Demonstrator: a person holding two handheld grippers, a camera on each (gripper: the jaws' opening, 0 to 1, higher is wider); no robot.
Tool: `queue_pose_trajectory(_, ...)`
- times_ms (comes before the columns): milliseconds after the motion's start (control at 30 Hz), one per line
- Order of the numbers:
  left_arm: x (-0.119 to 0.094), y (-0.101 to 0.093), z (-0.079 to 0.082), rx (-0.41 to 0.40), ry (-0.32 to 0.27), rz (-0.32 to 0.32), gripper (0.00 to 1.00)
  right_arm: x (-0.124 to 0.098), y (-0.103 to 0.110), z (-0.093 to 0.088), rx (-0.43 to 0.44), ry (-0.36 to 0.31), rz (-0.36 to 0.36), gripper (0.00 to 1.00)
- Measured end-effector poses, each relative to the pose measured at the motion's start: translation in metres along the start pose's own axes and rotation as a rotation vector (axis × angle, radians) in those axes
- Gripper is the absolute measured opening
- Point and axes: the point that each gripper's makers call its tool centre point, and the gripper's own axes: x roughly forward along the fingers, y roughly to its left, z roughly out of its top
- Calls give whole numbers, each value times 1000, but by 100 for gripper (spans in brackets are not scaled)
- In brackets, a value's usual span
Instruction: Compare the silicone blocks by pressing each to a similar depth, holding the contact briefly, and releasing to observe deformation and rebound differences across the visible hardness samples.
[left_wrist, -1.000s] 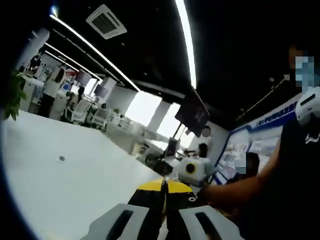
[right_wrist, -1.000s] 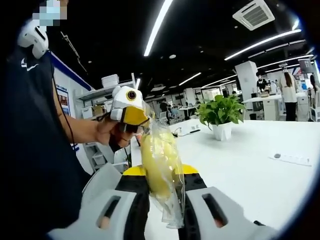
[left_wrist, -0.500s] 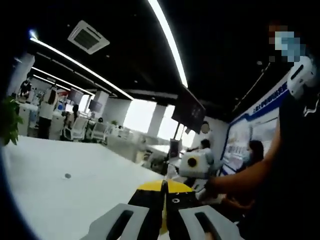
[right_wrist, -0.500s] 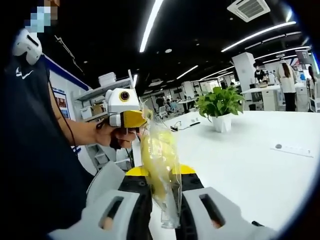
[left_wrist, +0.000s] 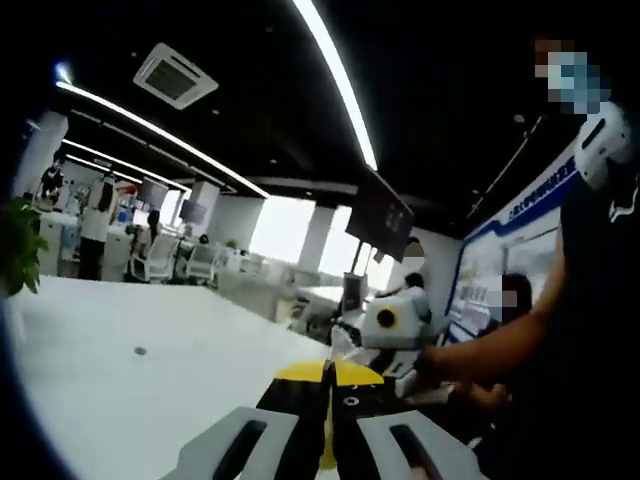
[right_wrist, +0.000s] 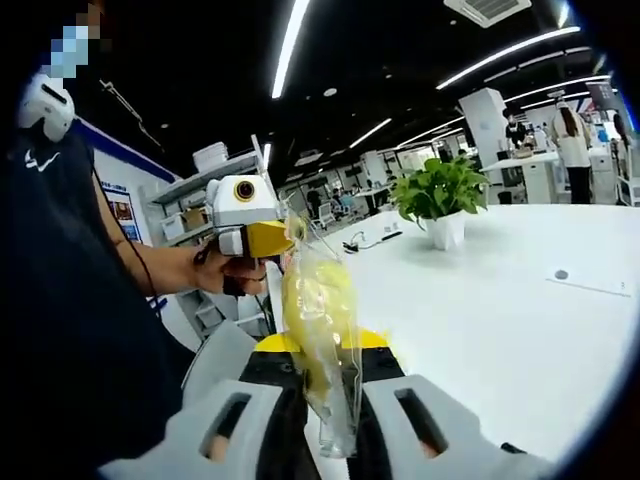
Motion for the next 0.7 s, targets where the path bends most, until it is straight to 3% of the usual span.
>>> queue_pose_trajectory(233, 1, 3, -1, 11, 4, 6, 0, -1, -3, -1, 51, 23, -8, 4)
queue_pose_trajectory(300, 1, 3, -2, 4, 6, 6, 0, -1, -2, -1, 19, 31, -12, 4)
queue_pose_trajectory(700, -1, 6, -5, 4, 24, 23, 0, 1, -4, -4, 36, 54, -15, 4)
